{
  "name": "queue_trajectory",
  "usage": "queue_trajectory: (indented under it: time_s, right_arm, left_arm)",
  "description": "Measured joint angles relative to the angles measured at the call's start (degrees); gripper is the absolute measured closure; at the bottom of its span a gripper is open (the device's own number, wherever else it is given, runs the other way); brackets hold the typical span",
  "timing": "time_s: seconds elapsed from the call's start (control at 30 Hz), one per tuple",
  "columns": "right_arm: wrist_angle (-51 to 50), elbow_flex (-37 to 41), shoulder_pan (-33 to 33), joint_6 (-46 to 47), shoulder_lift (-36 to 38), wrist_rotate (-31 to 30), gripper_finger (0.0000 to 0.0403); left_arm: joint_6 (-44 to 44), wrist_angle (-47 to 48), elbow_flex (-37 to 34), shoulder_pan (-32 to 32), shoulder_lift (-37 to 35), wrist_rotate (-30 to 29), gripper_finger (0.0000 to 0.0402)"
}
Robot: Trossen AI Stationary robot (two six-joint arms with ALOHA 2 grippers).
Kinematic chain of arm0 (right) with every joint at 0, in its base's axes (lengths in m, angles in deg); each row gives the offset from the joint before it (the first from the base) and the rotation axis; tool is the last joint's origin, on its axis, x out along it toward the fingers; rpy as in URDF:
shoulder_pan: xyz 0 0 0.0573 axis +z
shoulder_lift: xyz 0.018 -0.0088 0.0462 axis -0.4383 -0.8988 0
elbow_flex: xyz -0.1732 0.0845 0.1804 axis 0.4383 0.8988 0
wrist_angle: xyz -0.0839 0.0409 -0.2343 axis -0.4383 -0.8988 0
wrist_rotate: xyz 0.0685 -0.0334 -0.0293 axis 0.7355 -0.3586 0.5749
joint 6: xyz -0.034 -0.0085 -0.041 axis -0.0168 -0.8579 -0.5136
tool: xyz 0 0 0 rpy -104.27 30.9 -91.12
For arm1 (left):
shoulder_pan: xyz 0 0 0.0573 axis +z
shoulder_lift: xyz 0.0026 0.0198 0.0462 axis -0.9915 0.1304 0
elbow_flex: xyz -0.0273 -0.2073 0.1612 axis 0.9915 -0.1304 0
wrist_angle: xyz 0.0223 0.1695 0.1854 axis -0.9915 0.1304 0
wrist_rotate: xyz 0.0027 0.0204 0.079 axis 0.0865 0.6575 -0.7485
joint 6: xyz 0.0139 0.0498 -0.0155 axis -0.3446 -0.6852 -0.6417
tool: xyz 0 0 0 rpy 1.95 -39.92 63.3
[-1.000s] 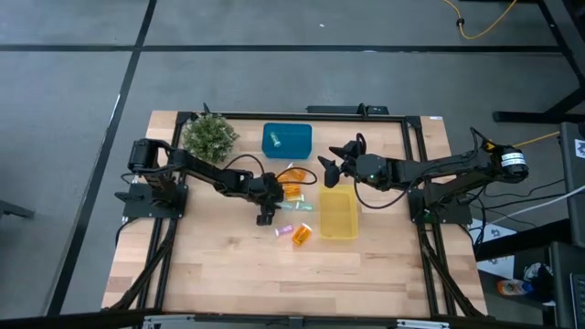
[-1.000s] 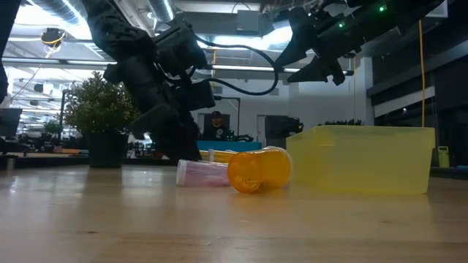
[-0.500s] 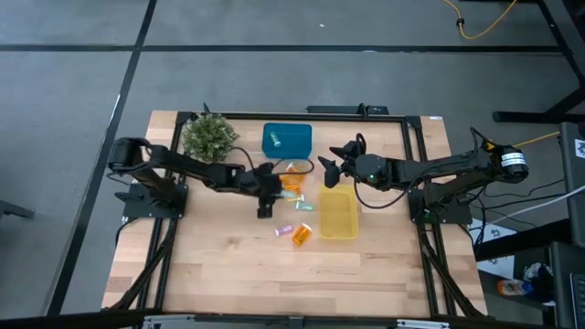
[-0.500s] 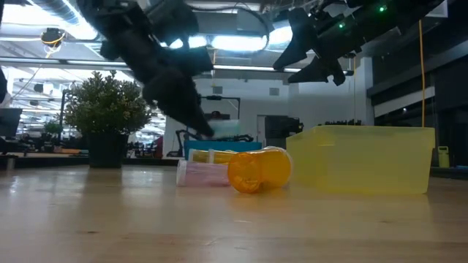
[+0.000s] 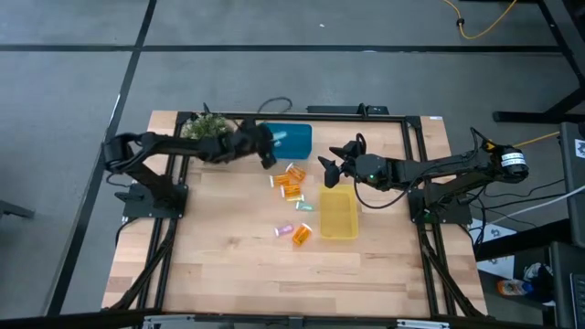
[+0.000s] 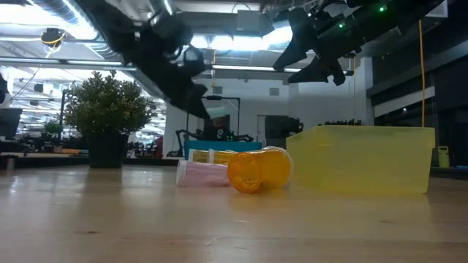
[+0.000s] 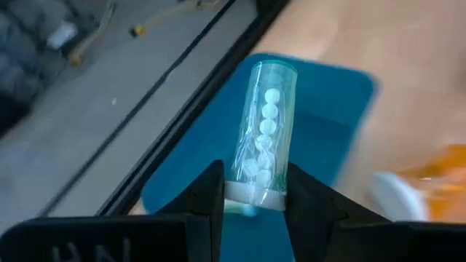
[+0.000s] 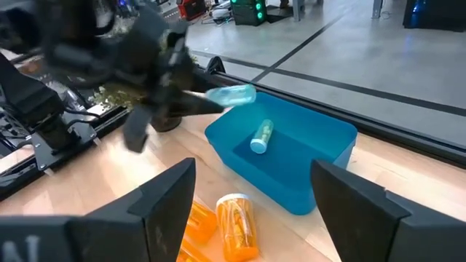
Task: Pick and place medicine bottles into bin by pill shape (circle, oval)
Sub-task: Put the left small blue pill bottle into the blue bin, then put the small pink pill bottle into the blue bin
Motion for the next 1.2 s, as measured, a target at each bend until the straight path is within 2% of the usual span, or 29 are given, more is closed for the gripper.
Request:
queue_trajectory:
  time_s: [0.13, 0.4, 1.2]
  right_arm:
    - [0.0, 0.0, 0.01, 0.89, 0.0, 0.0, 0.013]
    - [0.0, 0.0, 0.0, 0.83, 0.0, 0.0, 0.013]
    - [0.0, 0.0, 0.0, 0.91, 0.0, 0.02, 0.013]
  left_arm:
    - [1.58, -0.6, 0.0, 2.7, 1.19, 5.25, 0.0307]
    - [1.54, -3.81, -0.02, 2.17, 1.18, 5.48, 0.0289]
    - [1.54, -3.37, -0.02, 2.22, 1.18, 6.11, 0.0234]
